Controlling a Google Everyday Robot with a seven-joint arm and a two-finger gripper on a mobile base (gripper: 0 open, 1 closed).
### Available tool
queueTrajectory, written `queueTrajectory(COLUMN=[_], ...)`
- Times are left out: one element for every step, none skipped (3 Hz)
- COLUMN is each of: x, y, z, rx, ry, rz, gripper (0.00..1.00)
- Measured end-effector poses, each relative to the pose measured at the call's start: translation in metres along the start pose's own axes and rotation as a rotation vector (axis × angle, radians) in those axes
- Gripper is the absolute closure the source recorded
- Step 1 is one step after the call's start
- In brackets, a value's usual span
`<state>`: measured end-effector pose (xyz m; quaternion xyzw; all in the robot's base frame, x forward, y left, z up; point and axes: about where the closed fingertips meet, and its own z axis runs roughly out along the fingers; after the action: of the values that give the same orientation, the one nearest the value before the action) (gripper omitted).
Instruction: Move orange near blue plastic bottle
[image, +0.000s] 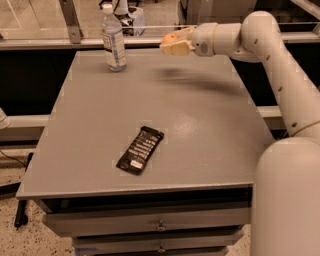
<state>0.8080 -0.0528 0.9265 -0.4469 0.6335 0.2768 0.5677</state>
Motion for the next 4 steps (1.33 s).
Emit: queueTrajectory(x=[-0.013,-0.024,-0.024,-0.018], y=[0.015,0.033,0.052,0.065], z=[0.042,0.063,0.081,0.098], rx=[-0.084,-0.140,-0.181,-0.210], ry=[-0.016,-0.016,-0.003,0.010], rz=[-0.010,-0.029,-0.031,-0.025], gripper=[1.00,1.00,1.00,1.00])
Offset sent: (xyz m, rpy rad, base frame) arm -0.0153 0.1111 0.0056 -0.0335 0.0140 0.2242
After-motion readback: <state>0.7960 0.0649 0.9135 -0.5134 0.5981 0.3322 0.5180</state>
